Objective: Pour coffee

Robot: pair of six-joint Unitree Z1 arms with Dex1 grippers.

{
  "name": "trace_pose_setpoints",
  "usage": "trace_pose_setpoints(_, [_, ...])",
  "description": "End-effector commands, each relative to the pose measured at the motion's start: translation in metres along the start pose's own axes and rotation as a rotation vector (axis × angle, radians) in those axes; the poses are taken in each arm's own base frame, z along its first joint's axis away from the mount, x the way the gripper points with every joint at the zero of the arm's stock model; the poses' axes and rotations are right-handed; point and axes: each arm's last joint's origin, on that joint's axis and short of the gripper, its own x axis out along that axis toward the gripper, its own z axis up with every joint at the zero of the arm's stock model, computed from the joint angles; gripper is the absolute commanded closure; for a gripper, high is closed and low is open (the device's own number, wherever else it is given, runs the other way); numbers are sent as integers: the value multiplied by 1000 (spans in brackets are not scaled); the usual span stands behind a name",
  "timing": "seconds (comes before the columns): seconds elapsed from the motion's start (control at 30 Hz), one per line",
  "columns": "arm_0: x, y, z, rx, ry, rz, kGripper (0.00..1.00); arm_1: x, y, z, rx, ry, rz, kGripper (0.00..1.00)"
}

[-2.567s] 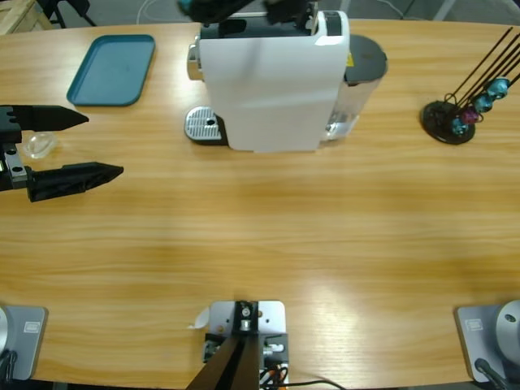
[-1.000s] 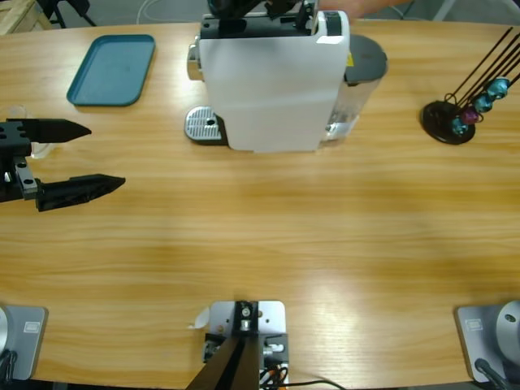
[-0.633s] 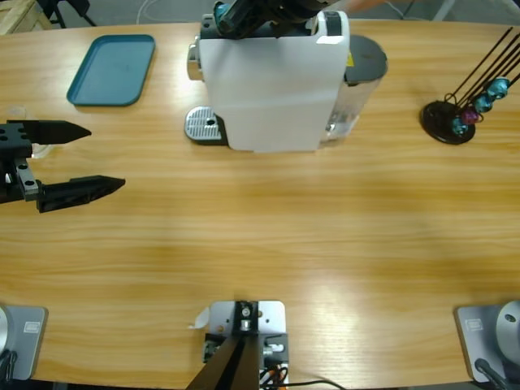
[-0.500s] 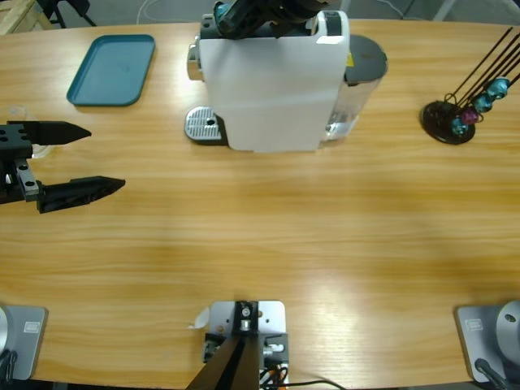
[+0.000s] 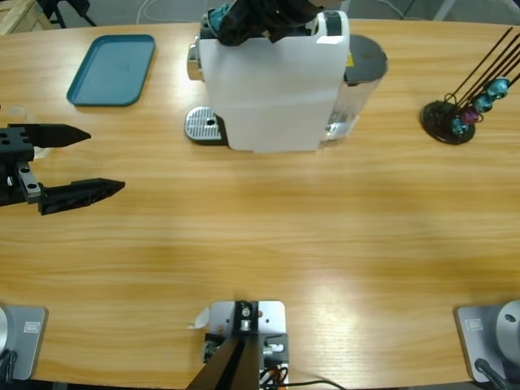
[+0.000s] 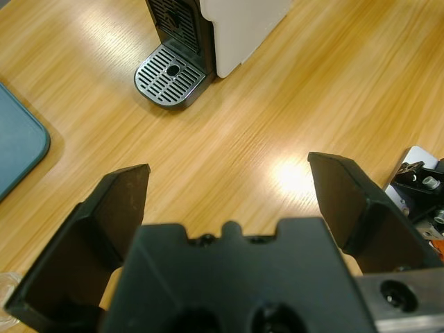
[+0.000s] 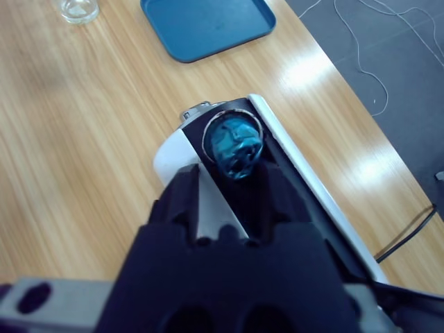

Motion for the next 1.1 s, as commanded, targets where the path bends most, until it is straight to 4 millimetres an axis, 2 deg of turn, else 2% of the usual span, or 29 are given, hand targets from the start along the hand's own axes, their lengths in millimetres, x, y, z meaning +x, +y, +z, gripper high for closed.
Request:
trace_pose_setpoints(0.03, [9, -1, -10, -9, 44, 3, 0, 20, -1, -14, 20, 77, -23, 170])
trace_pose_setpoints(0.17, [8, -1, -9, -8, 39, 3, 0, 12, 0, -9, 17, 58, -32, 139])
trace_pose_setpoints(0.23, [8, -1, -9, -8, 35, 3, 0, -1, 2, 0, 15, 25, -30, 155])
trace_pose_setpoints(0.27, [7, -1, -9, -8, 30, 6, 0, -9, 6, 7, 13, 3, -14, 249])
trace_pose_setpoints(0.33, [5, 0, -9, -7, 22, 23, 0, -26, 19, 20, 39, -13, 20, 634])
trace_pose_setpoints(0.4, [3, 0, -8, -6, 15, 37, 0, -40, 35, 30, 136, 8, 90, 975])
trace_pose_setpoints(0.5, [0, 2, -9, -44, 7, 74, 4, -54, 62, 29, 244, 100, 164, 1000])
trace_pose_setpoints(0.6, [-5, 2, -10, -102, -16, 77, 0, -70, 67, 10, 443, 218, 171, 1000])
trace_pose_setpoints(0.7, [-13, 1, -18, -102, -23, 76, 0, -96, 58, -21, 650, 178, -27, 1000])
trace_pose_setpoints(0.77, [-22, 0, -25, -99, -49, 76, 0, -112, 50, -30, 709, 118, -171, 1000])
trace_pose_setpoints(0.83, [-32, -1, -30, -94, -74, 76, 0, -119, 43, -37, 777, 30, -332, 1000])
trace_pose_setpoints(0.9, [-39, -2, -32, -91, -84, 72, 0, -118, 33, -41, 860, -52, -427, 1000])
trace_pose_setpoints(1.03, [-47, -3, -31, -86, -38, 62, 0, -109, 15, -37, 1055, -218, -479, 1000])
trace_pose_setpoints(1.07, [-53, -3, -28, -82, -42, 62, 0, -80, -2, -13, 1194, -396, -400, 1000])
trace_pose_setpoints(1.1, [-53, -3, -27, -81, -43, 63, 0, -76, -2, -9, 1199, -411, -375, 1000])
